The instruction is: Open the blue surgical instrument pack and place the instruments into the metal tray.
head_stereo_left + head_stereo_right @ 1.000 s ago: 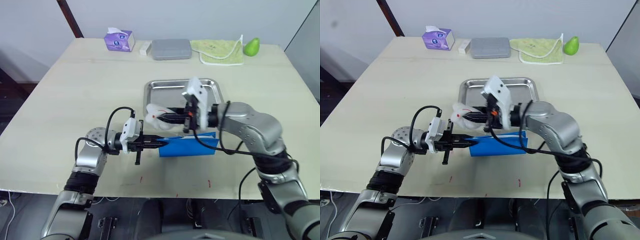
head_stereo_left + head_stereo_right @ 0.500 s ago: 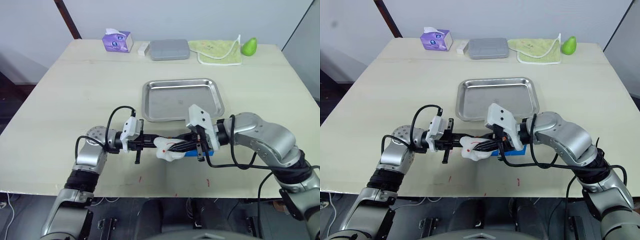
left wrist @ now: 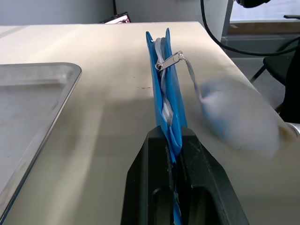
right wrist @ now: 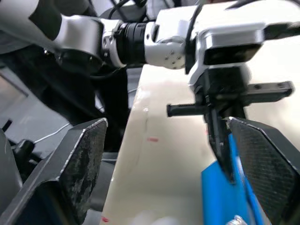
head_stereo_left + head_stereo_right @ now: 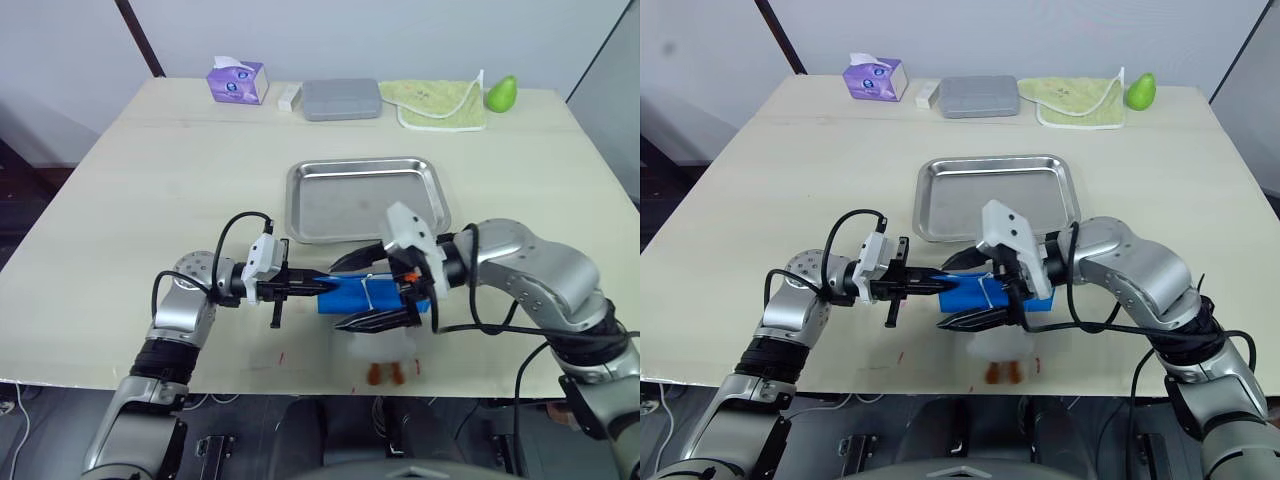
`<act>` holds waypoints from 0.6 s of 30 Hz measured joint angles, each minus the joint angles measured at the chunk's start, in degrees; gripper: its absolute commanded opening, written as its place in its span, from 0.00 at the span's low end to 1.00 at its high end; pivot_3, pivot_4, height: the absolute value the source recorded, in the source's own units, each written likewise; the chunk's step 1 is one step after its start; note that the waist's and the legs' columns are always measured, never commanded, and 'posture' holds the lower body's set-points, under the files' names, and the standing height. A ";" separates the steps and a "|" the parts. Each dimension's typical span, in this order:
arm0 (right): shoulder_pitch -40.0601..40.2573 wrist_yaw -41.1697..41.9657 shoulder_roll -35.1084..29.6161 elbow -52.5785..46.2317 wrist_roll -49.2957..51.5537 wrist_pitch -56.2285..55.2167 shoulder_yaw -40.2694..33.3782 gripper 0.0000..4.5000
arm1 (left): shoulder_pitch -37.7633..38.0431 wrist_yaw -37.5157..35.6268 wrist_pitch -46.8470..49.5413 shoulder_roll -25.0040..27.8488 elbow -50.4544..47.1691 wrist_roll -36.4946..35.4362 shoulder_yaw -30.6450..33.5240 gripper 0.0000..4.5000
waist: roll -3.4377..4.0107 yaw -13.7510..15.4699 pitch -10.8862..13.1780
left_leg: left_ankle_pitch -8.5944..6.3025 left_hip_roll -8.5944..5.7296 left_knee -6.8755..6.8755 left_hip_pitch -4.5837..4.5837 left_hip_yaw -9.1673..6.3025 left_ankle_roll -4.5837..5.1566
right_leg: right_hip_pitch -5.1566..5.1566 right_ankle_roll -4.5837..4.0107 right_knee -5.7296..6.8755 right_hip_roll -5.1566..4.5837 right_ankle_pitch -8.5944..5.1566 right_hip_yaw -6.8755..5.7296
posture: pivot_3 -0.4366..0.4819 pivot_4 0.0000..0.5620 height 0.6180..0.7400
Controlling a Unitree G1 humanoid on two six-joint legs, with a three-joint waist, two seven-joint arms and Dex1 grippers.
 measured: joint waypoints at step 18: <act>40.79 6.30 -19.73 -7.87 6.64 -8.14 -40.83 0.97 | 1.40 -0.28 -0.49 0.02 -0.25 -0.59 0.75 0.00 | 0.01 -0.06 -0.01 | 0.00 -0.03 -0.03 0.18 -0.01 0.00 | 0.18 0.20 -0.02 0.00 -0.10 0.06 | 0.48 0.27 1.00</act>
